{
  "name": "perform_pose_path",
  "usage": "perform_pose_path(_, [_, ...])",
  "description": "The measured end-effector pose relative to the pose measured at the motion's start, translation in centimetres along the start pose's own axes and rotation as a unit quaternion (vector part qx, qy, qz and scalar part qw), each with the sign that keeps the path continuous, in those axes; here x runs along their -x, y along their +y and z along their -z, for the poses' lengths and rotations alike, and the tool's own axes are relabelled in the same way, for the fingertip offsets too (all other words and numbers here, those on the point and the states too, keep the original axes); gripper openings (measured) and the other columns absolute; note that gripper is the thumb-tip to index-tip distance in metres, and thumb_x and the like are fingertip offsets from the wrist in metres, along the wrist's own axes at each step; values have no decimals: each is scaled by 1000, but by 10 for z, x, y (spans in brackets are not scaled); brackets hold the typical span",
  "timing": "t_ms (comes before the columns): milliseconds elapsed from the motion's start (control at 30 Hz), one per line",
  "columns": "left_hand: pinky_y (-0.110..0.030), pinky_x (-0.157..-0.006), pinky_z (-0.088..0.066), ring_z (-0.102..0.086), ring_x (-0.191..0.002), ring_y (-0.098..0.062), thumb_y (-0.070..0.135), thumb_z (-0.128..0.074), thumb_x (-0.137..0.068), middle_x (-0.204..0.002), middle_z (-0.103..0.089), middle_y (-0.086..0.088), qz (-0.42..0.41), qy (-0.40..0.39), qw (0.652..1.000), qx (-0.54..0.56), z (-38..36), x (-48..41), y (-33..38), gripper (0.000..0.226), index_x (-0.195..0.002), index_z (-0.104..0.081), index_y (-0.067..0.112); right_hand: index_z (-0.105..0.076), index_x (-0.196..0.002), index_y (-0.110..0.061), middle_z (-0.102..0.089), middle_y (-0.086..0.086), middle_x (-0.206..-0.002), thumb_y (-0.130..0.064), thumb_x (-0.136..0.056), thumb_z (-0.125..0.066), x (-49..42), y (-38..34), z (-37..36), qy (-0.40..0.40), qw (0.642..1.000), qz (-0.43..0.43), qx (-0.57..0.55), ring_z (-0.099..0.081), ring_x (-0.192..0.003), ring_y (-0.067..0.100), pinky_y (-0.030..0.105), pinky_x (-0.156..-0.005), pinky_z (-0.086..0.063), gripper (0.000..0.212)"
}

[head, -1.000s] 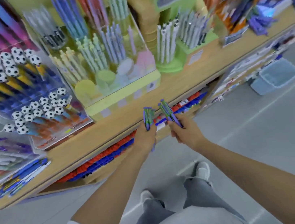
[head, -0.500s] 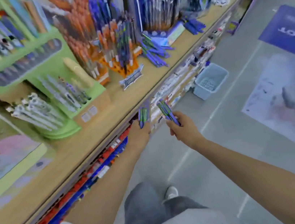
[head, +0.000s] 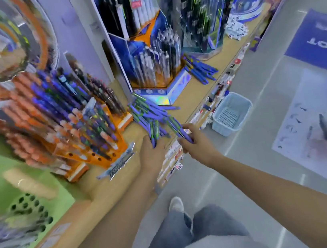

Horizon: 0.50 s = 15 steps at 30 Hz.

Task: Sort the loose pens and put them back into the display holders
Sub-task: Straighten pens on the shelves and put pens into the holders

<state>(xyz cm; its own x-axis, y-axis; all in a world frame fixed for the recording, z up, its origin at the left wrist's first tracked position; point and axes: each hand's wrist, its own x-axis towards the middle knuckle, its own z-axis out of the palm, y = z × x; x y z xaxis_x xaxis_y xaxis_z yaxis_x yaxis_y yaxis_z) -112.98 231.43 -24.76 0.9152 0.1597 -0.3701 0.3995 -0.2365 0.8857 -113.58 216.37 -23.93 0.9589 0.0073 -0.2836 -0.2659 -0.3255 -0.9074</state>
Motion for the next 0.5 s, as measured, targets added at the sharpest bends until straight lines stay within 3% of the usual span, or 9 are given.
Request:
perform_pose_path(100, [-44, -61, -36, -41, -59, -27, 43, -49, -77, -72, -53, -7, 12, 46, 998, 32, -9, -33, 6, 24, -86, -47, 21, -50, -117, -24, -59, -4, -60, -18, -94, -57, -45, -9, 6, -24, 999, 26, 24, -50, -47, 6, 27, -53, -40, 25])
perform_pose_path(200, [-53, -64, -45, -51, -67, -40, 51, -45, -72, -72, -56, -6, 21, 90, 995, 28, -15, -59, 3, 30, -93, -51, 31, -50, -124, -18, -60, -6, -63, -17, -94, -58, -80, -16, 9, -60, 995, 56, 51, -56, -55, 8, 29, -62, -45, 31])
perform_pose_path(333, [-48, -65, -49, -58, -68, -42, 48, -44, -74, -70, -56, -8, 31, 160, 986, 20, -20, -70, 11, 43, -100, -55, 16, -52, -124, -15, -69, 5, -79, -28, -88, -58, -119, -23, 9, -134, 982, 79, 109, -64, -72, 21, 39, -75, -51, 40])
perform_pose_path(400, [-55, -65, -50, -59, -70, -48, 50, -46, -75, -72, -56, -21, 51, 190, 979, 50, -27, -77, -1, 44, -98, -56, 15, -53, -123, -14, -69, 7, -89, -40, -79, -53, -134, -27, 8, -171, 972, 102, 122, -65, -79, 28, 42, -75, -51, 51])
perform_pose_path(467, [-63, -69, -51, -61, -77, -49, 51, -49, -76, -83, -61, -24, 67, 218, 970, 83, -33, -78, -8, 37, -99, -58, 23, -50, -127, -13, -69, 8, -94, -33, -82, -56, -146, -31, 7, -207, 960, 120, 141, -66, -82, 29, 44, -77, -51, 49])
perform_pose_path(500, [-60, -72, -52, -63, -79, -44, 50, -49, -78, -85, -64, -20, 71, 241, 964, 88, -34, -75, -3, 33, -99, -59, 26, -48, -129, -12, -69, 9, -95, -24, -87, -57, -152, -32, 5, -229, 953, 130, 152, -66, -82, 29, 46, -78, -51, 44])
